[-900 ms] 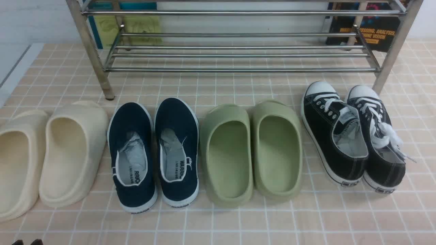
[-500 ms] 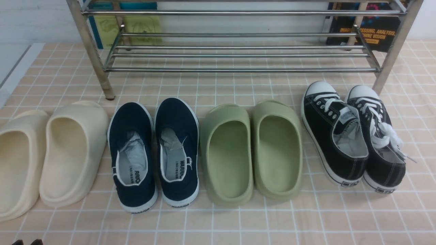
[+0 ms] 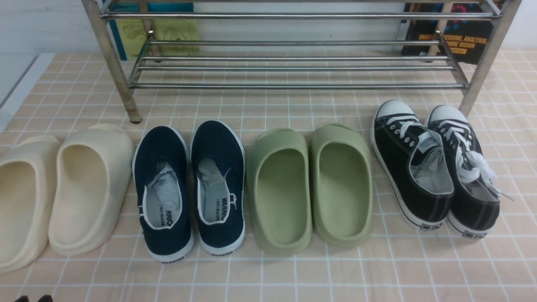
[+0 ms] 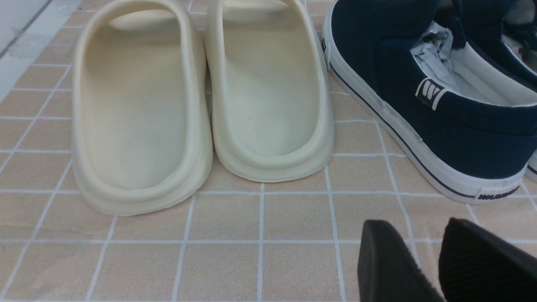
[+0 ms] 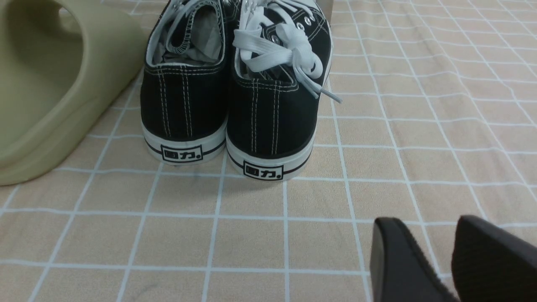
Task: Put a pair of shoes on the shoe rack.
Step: Use the right arm to grab the shoe closest to it
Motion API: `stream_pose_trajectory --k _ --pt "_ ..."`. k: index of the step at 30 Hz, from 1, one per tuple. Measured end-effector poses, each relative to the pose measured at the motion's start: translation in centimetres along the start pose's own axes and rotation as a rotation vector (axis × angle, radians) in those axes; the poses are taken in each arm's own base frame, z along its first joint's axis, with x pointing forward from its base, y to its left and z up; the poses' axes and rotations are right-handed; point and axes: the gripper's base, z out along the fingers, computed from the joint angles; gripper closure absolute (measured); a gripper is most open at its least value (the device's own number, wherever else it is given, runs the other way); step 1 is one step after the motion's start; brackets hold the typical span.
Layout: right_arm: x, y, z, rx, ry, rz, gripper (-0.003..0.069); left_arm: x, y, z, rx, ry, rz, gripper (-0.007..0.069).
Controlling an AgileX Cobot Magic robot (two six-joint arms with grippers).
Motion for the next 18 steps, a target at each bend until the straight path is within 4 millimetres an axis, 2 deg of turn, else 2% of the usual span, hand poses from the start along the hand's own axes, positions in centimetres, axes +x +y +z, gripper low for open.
stream_pose_trajectory --k 14,18 --pt "-0.01 0.0 0.0 0.001 -0.001 -0.001 0.042 0.01 0.0 0.0 0.0 0.001 0.0 0.0384" --pt "-0.38 -0.08 0.07 0.008 -0.06 -0.002 0.042 0.01 0.0 0.0 0.0 0.001 0.0 0.0384"
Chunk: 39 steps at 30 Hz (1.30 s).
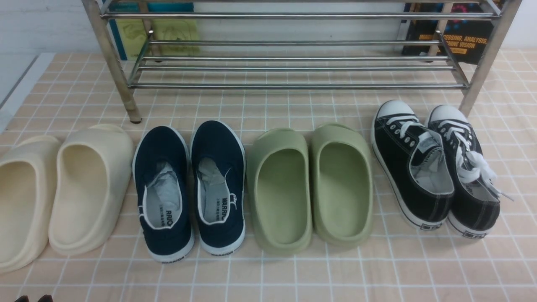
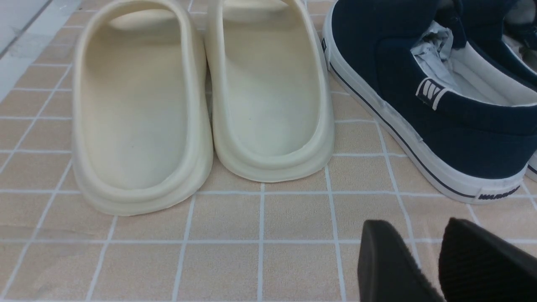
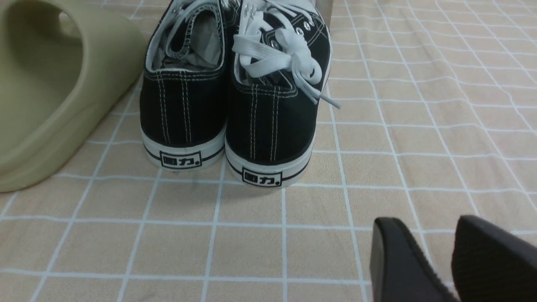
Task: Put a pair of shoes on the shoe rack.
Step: Use the right arm to grab the shoe closest to it
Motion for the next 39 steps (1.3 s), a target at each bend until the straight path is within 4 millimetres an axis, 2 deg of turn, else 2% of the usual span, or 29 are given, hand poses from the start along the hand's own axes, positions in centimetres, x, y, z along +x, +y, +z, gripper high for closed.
stream_pose_trajectory --k 1,4,8,12,16,24,27,31,33,35,36,37,39 --pt "0.0 0.0 0.0 0.001 -0.006 0.0 0.042 0.0 0.0 0.0 0.0 0.0 0.0 0.0384" --pt "-1.8 -0.2 -0.2 0.024 -0.207 0.0 0.042 0.0 0.0 0.0 0.0 0.0 0.0 0.0384" --pt "-4.8 -0.6 -1.4 0.058 -0.558 0.031 0.042 0.0 0.0 0.0 0.0 0.0 0.0 0.0384" --pt "-6.4 -0.8 -2.7 0.067 -0.788 0.084 0.042 0.0 0.0 0.0 0.0 0.0 0.0 0.0384" --pt "-6.8 -0.9 -3.2 0.058 -0.867 0.115 0.042 0.0 0.0 0.0 0.0 0.0 0.0 0.0384" --pt "-7.7 -0.9 -4.3 -0.047 -1.015 0.288 0.042 0.0 0.0 0.0 0.0 0.0 0.0 0.0384" --pt "-9.7 -0.8 -4.1 -0.042 -0.951 0.281 0.042 0.0 0.0 0.0 0.0 0.0 0.0 0.0384" --pt "-14.6 -1.0 -2.4 0.026 -0.767 0.179 0.0482 0.0 0.0 0.0 0.0 0.0 0.0 0.0384" --pt "-16.3 -1.2 0.1 0.049 -0.611 0.197 0.0551 0.0 0.0 0.0 0.0 0.0 0.0 0.0384" --pt "-16.9 -1.3 2.3 0.058 -0.489 0.22 0.0614 0.0 0.0 0.0 0.0 0.0 0.0 0.0384" --pt "-16.9 -1.3 4.1 0.062 -0.395 0.233 0.065 0.0 0.0 0.0 0.0 0.0 0.0 0.0384" --pt "-16.8 -1.4 5.0 0.065 -0.352 0.242 0.0657 0.0 0.0 0.0 0.0 0.0 0.0 0.0384" --pt "-15.6 -1.2 8.4 0.055 -0.139 0.273 0.0662 0.0 0.0 0.0 0.0 0.0 0.0 0.0384"
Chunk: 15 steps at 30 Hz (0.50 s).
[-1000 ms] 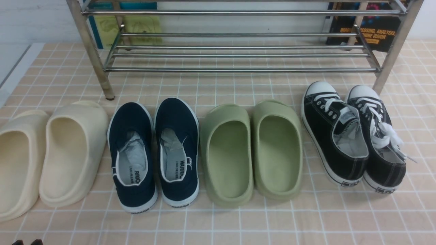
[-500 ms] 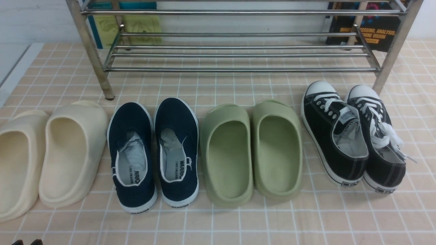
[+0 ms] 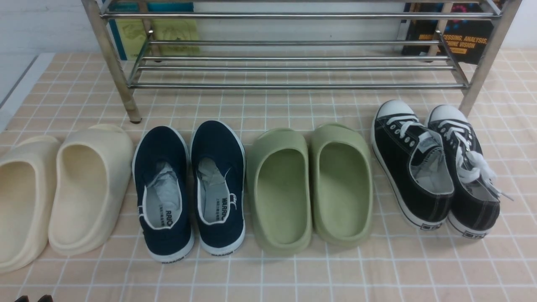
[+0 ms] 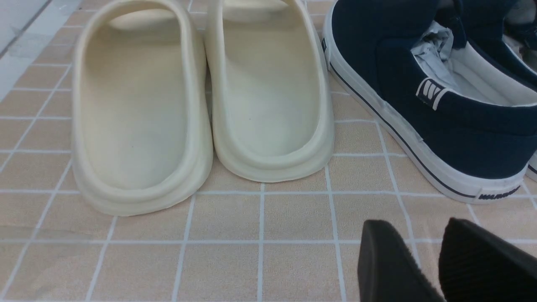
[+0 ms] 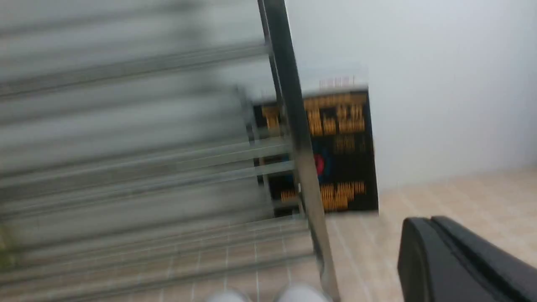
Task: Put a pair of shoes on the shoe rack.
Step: Use the right arm to grab the shoe closest to it
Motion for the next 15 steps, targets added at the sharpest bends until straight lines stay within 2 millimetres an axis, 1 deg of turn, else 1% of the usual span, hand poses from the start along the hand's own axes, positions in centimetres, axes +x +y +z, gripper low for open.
stream_pose_trajectory --k 1,3,4,5,6,9,10,11,12,15 --pt "0.6 0.2 1.0 -0.003 0.087 0.007 0.0662 0.0 0.0 0.0 0.0 0.0 0.0 0.0384" --pt "2.2 1.0 2.9 -0.031 0.319 0.008 0.0662 0.0 0.0 0.0 0.0 0.0 0.0 0.0384" --pt "2.7 1.8 3.5 -0.062 0.418 -0.004 0.0662 0.0 0.0 0.0 0.0 0.0 0.0 0.0384" --pt "3.1 3.1 4.7 -0.113 0.57 -0.034 0.0659 0.0 0.0 0.0 0.0 0.0 0.0 0.0384" --pt "2.9 4.1 5.2 -0.152 0.616 -0.059 0.0656 0.0 0.0 0.0 0.0 0.0 0.0 0.0384" --pt "3.7 7.6 7.5 -0.271 0.808 -0.155 0.062 0.0 0.0 0.0 0.0 0.0 0.0 0.0384" --pt "3.8 8.0 7.8 -0.285 0.832 -0.167 0.061 0.0 0.0 0.0 0.0 0.0 0.0 0.0384" --pt "4.1 9.5 8.8 -0.325 0.872 -0.211 0.0566 0.0 0.0 0.0 0.0 0.0 0.0 0.0384" --pt "4.4 10.5 9.4 -0.346 0.891 -0.241 0.0525 0.0 0.0 0.0 0.0 0.0 0.0 0.0384" --pt "5.7 12.6 11.2 -0.381 0.924 -0.329 0.0393 0.0 0.0 0.0 0.0 0.0 0.0 0.0384"
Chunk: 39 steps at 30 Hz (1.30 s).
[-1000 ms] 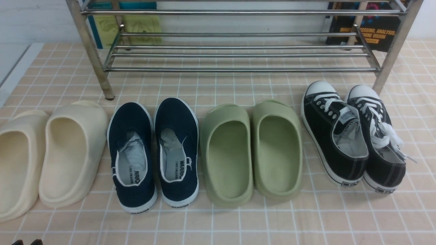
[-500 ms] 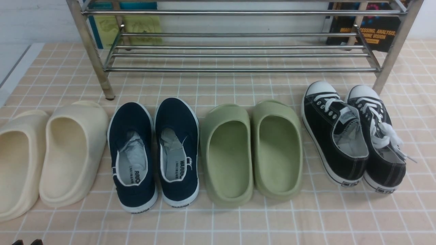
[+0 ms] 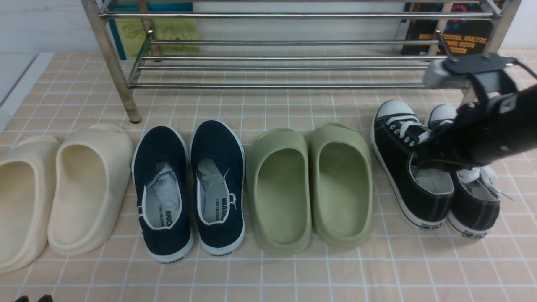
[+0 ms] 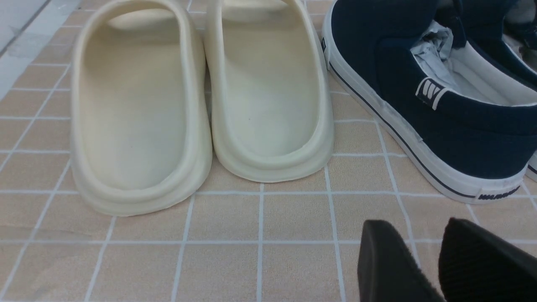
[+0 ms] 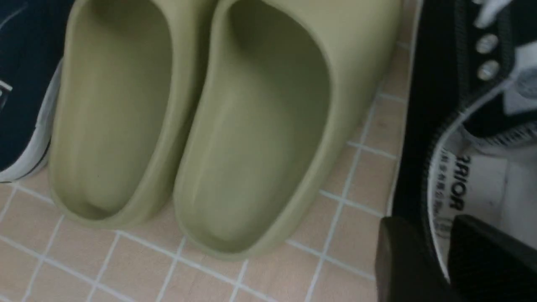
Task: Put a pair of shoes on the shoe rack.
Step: Use the right arm to grab the shoe closest to it, then use the right arm to put a shoe into the shoe rack
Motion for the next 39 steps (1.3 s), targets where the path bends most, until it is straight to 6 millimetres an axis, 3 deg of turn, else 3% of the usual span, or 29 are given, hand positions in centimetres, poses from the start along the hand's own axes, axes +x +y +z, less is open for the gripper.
stream_pose_trajectory --k 2,4,9,12,15,17,18,19,23,24,29,33,39 --pt "-0.5 0.2 1.3 0.008 0.024 -0.018 0.033 0.0 0.0 0.0 0.0 0.0 0.0 0.0384" --pt "-0.3 -0.1 4.4 0.047 0.1 -0.023 0.0274 0.0 0.0 0.0 0.0 0.0 0.0 0.0384" --pt "0.6 -1.4 8.0 0.144 0.184 0.007 0.029 0.0 0.0 0.0 0.0 0.0 0.0 0.0384" --pt "1.2 -1.9 9.5 0.185 0.219 0.023 0.0349 0.0 0.0 0.0 0.0 0.0 0.0 0.0384" --pt "1.2 -1.6 9.8 0.186 0.215 0.019 0.0459 0.0 0.0 0.0 0.0 0.0 0.0 0.0384" --pt "1.0 -1.3 9.5 0.183 0.216 0.006 0.0575 0.0 0.0 0.0 0.0 0.0 0.0 0.0384" --pt "1.0 -1.2 9.4 0.183 0.216 0.007 0.0575 0.0 0.0 0.0 0.0 0.0 0.0 0.0384" --pt "0.7 -0.9 9.0 0.181 0.215 -0.003 0.063 0.0 0.0 0.0 0.0 0.0 0.0 0.0384" --pt "-0.2 0.7 6.0 0.175 0.234 -0.034 0.0643 0.0 0.0 0.0 0.0 0.0 0.0 0.0384" --pt "-0.9 2.1 3.8 0.162 0.224 -0.059 0.0643 0.0 0.0 0.0 0.0 0.0 0.0 0.0384" --pt "-3.5 4.3 1.1 0.14 0.118 -0.115 0.064 0.0 0.0 0.0 0.0 0.0 0.0 0.0384" --pt "-5.9 3.9 2.6 0.147 0.034 -0.113 0.064 0.0 0.0 0.0 0.0 0.0 0.0 0.0384" --pt "-10.2 0.5 8.4 0.193 0.017 -0.047 0.0639 0.0 0.0 0.0 0.0 0.0 0.0 0.0384"
